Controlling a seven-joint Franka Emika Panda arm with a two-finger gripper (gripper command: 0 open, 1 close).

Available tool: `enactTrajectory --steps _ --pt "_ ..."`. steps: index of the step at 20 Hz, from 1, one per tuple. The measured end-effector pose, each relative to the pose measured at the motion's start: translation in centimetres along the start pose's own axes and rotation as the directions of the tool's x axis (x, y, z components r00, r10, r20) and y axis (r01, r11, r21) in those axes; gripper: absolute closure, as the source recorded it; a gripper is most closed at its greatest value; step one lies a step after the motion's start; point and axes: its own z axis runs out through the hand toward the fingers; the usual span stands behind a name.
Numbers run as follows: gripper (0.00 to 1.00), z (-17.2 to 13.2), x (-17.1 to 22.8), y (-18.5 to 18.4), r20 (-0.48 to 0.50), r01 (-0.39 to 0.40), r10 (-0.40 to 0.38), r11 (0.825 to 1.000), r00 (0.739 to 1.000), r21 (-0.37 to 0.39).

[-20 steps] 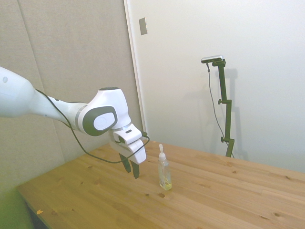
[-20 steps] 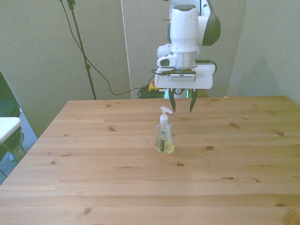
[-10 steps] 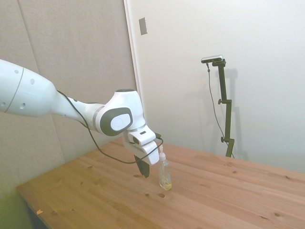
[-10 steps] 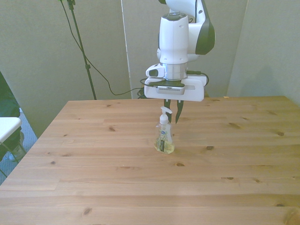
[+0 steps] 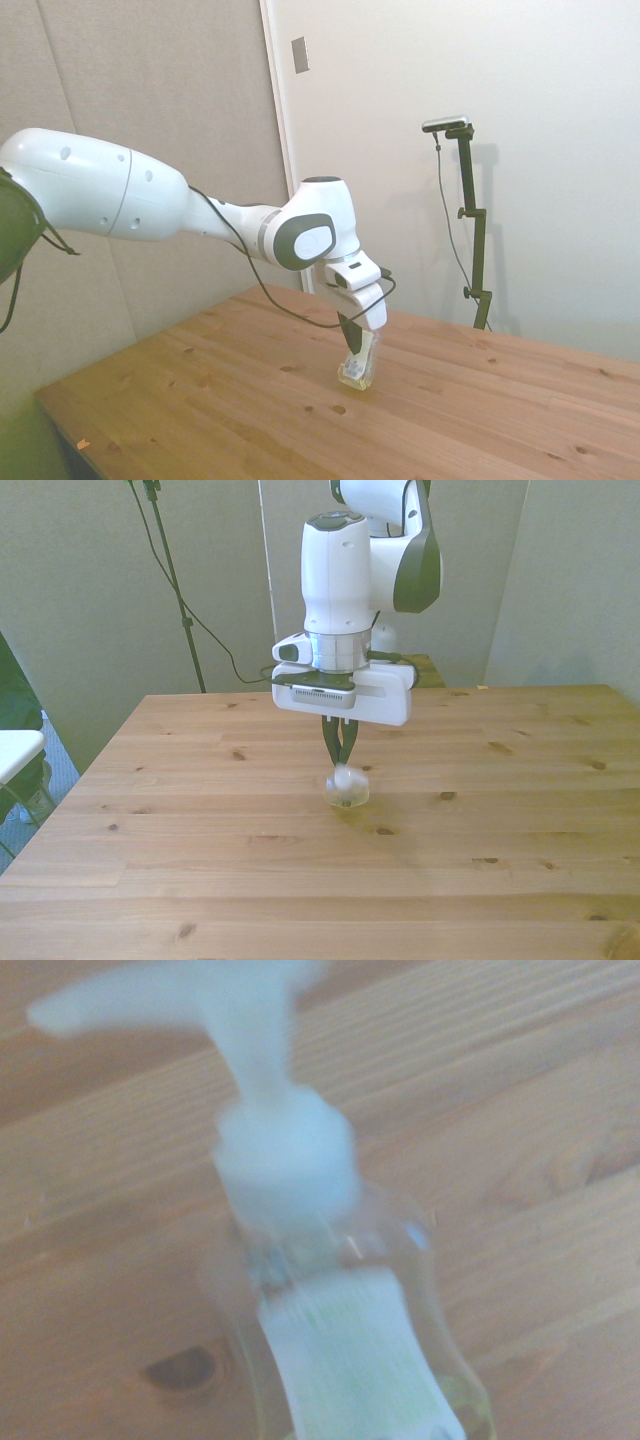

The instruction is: Knock down the sanitizer

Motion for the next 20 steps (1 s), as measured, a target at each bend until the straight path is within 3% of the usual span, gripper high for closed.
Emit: enactTrajectory --steps 1,2,8,20 --pt "1.0 0.1 0.2 -0.4 -0.001 0.0 0.0 1.0 1.0 0.0" --pt "0.0 0.0 0.3 -0.5 -0.001 0.001 -0.001 1.0 1.0 0.0" --pt "0.0 -1.6 -2.1 0.0 0.029 0.059 -0.059 0.998 0.998 -0.013" --pt "0.0 -3.0 -5.7 4.9 0.073 0.149 -0.146 0.987 0.987 -0.051"
